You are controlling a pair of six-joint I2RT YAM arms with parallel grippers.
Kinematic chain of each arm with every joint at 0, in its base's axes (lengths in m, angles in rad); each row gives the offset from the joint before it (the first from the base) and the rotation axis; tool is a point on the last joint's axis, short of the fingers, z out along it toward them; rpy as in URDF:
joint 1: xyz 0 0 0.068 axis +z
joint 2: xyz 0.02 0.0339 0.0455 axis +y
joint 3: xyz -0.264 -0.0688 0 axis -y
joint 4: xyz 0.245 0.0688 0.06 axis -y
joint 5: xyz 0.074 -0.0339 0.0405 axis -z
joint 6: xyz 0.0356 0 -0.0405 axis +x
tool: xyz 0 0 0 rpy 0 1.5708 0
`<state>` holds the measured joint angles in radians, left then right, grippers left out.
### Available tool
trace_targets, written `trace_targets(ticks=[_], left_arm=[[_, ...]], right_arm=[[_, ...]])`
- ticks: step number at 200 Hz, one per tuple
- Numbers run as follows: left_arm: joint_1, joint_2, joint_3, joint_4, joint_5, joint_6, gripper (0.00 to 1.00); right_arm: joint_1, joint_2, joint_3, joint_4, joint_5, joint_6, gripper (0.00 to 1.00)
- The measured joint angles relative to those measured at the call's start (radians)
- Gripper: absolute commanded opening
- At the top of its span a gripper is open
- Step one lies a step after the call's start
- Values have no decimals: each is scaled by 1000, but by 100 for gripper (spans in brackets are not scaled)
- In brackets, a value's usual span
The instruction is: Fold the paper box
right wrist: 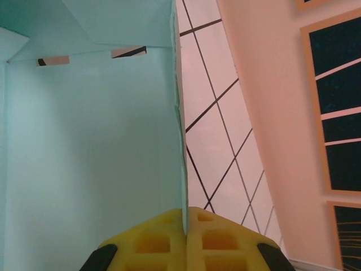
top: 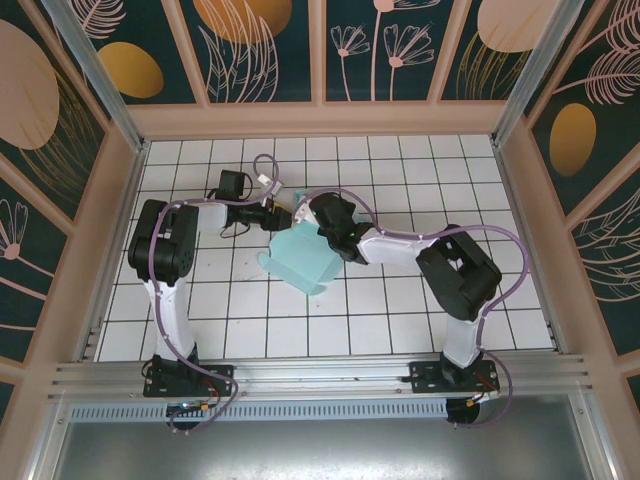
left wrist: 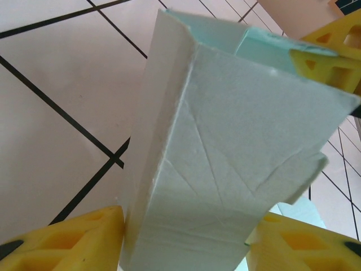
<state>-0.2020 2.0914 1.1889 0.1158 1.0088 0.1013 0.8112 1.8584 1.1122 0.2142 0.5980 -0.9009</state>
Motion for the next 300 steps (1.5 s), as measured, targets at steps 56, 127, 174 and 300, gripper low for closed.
trace_targets(ticks=[56,127,174,300], left_arm=[[0,0,-14,32,-7,-8,56],[0,0,-18,60,-15,-16,56],[0,0,-24,80,-35,-43,52],[-68,-108,-249,444,-313,-250,55]], right_arm=[[48,45,-24,206,136,-219,0],[68,92,-57,407,192,-397,0],[70,101,-56,407,199,-390,0],[53,121,32,235,186,-175,0]])
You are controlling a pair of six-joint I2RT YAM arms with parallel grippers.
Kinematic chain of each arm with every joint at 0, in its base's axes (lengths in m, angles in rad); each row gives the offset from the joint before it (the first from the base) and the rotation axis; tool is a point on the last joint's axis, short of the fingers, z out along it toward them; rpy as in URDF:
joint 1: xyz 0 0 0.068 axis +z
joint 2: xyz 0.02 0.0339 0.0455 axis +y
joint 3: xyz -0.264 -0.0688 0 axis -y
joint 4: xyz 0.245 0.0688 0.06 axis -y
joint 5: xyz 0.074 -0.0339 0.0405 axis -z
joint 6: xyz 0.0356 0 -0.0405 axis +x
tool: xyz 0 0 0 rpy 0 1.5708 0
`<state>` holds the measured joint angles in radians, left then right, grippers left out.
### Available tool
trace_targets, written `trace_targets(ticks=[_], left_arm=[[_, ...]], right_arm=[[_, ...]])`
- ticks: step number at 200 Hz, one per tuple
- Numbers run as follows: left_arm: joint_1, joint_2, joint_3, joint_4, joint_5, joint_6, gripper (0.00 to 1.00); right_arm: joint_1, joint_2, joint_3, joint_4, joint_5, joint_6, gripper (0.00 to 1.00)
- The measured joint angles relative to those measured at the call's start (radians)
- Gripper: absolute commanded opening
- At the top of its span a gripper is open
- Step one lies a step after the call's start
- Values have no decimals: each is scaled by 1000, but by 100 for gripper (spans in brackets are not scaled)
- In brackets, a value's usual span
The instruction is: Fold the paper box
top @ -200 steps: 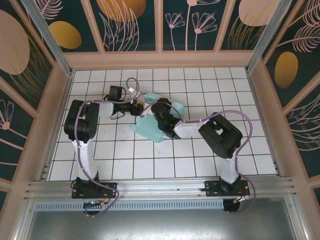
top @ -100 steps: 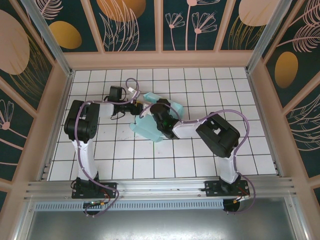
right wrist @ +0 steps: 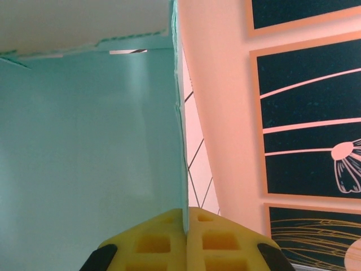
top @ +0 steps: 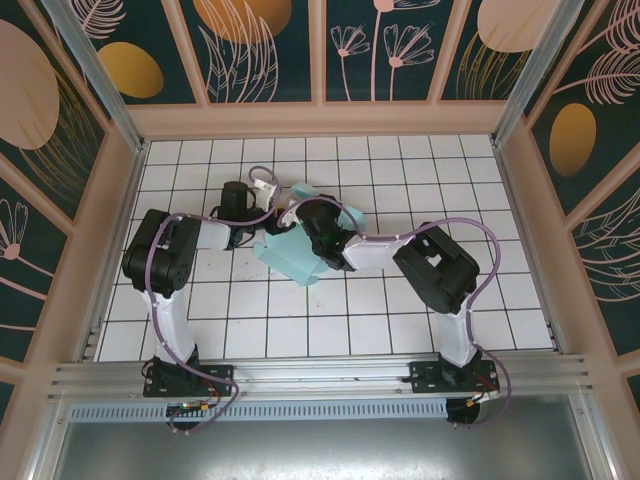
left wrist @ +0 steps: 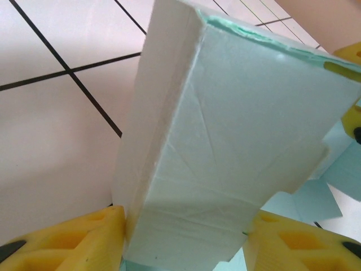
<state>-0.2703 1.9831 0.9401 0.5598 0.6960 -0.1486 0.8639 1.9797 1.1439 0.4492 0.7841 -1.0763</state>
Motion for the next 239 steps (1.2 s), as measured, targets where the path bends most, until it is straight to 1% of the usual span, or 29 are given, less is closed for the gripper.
trace_targets(ticks=[36,56,72,87,98,118,148,166,198,209,217,225,232,239], left_arm=[[-5,0,0,14,-21,-3,58],[-5,0,-1,14,-28,-5,63],[-5,0,-7,23,-29,-15,69],[-5,-10,-29,48,-28,-28,80],[-5,-27,-55,74,-32,-53,86],[-5,-81,-119,145,-45,-111,91],[6,-151,-183,262,-51,-244,92],[16,-161,-199,317,-62,-322,88],[27,-182,-233,351,-79,-435,74],[27,-182,-238,359,-76,-481,66],[27,-181,-245,370,-74,-502,54],[27,-177,-252,383,-72,-526,45],[27,-167,-256,394,-72,-546,39],[27,-149,-258,410,-68,-572,36]], right_arm=[[-8,0,0,-9,-15,38,0],[-12,0,6,-31,-26,60,0],[-18,0,26,-77,-43,97,0],[-28,0,45,-121,-64,142,0],[-39,0,55,-152,-77,173,0],[-61,-2,61,-194,-90,224,0],[-91,-10,61,-234,-105,287,0],[-105,-21,63,-264,-118,323,0],[-127,-30,74,-321,-157,388,0],[-134,-31,79,-337,-170,407,0],[-140,-32,81,-346,-182,422,0],[-145,-34,82,-353,-192,433,0],[-150,-35,82,-357,-200,441,0],[-153,-35,84,-361,-209,451,0]])
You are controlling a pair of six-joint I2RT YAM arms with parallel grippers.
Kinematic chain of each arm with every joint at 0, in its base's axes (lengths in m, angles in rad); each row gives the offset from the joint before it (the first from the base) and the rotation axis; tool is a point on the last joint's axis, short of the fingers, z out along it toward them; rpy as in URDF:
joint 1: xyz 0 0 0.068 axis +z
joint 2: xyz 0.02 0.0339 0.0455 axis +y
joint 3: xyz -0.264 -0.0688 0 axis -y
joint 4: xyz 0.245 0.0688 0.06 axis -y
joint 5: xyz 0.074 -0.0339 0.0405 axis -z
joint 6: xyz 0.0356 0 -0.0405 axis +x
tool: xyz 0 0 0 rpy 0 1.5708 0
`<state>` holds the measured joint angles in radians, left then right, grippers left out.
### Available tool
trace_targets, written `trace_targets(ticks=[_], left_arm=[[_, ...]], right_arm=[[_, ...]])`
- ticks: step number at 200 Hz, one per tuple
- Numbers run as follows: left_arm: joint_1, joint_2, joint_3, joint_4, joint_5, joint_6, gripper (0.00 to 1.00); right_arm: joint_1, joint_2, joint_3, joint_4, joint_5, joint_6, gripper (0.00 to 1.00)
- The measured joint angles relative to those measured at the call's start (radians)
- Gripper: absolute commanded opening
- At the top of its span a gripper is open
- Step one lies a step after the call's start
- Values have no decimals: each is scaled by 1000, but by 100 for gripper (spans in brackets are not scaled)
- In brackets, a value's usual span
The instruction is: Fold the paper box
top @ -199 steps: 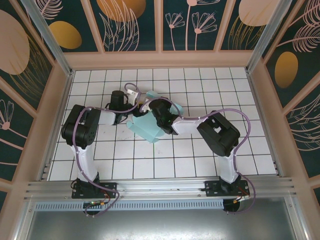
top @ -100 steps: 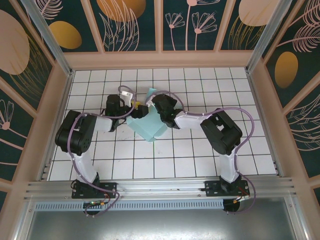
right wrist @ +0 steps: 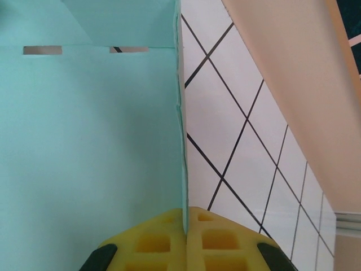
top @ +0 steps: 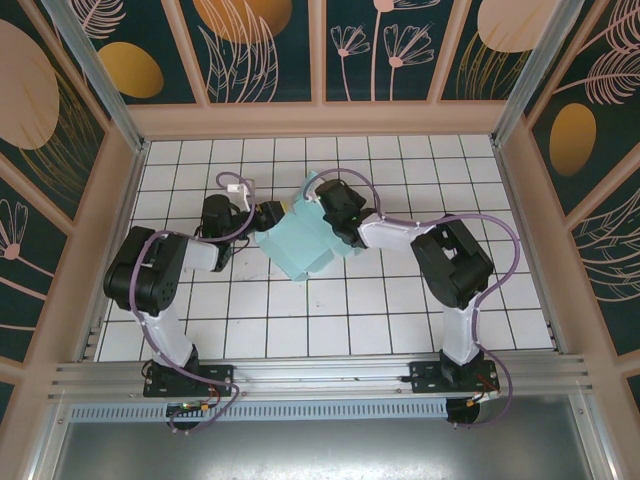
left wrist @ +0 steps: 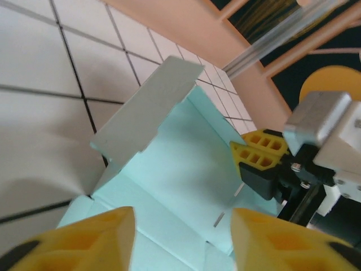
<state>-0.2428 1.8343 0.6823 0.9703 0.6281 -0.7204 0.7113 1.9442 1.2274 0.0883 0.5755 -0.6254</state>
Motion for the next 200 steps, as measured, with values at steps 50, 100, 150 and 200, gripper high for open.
trace_targets(ticks=[50,100,150,200], left_arm=[[0,130,-10,20,-13,-100,32],[0,163,-5,10,-46,-116,33],[1,174,8,21,-35,-122,35],[1,166,10,21,-30,-118,43]], right_arm=[[-16,-4,8,-31,-49,47,0],[-44,-68,6,-74,-181,93,0],[-100,-148,7,-151,-425,146,0],[-100,-148,13,-175,-428,151,0]])
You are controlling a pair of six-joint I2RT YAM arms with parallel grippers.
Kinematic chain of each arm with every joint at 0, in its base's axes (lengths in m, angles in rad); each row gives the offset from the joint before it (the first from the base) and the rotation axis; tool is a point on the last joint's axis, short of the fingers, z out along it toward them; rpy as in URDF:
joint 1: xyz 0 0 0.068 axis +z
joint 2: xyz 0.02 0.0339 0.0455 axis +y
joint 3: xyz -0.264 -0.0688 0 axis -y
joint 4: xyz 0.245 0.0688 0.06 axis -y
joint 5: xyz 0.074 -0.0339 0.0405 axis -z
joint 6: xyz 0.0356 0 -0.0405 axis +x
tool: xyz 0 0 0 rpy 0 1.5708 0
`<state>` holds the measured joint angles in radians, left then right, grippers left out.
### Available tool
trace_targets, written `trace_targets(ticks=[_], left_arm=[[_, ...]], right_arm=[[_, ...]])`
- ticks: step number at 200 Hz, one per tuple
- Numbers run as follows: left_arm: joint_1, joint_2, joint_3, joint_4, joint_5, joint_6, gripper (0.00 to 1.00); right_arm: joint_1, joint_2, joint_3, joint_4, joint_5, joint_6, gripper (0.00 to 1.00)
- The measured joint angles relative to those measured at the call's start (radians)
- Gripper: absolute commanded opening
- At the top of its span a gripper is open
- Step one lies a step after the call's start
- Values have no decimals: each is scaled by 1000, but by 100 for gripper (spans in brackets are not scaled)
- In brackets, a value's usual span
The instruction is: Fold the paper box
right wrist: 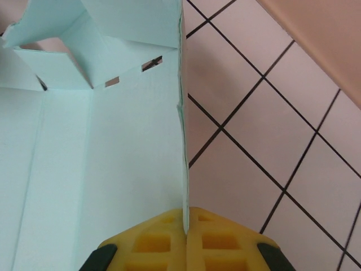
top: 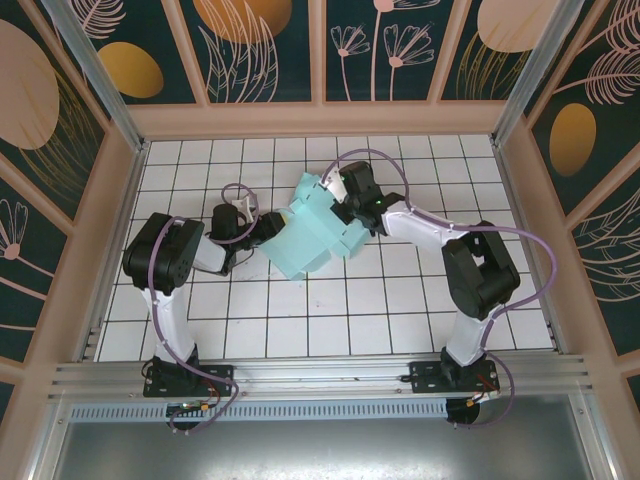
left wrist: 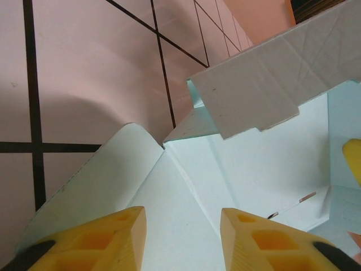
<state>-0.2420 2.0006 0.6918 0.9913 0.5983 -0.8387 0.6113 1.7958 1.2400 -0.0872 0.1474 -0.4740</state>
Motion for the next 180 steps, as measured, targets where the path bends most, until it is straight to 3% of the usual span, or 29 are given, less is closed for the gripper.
trace_targets(ticks=[53,97,103,180], left_arm=[[63,-138,-62,-8,-61,29,60],[126,-150,-19,-71,-89,42,68],[126,-150,-3,-86,-85,43,72],[126,-108,171,-210,-24,129,76]], right_arm=[[54,-3,-50,114,135,-156,0],[108,-6,-137,257,261,-366,0],[114,-6,-146,283,279,-393,0],[156,19,-322,767,438,-771,0]])
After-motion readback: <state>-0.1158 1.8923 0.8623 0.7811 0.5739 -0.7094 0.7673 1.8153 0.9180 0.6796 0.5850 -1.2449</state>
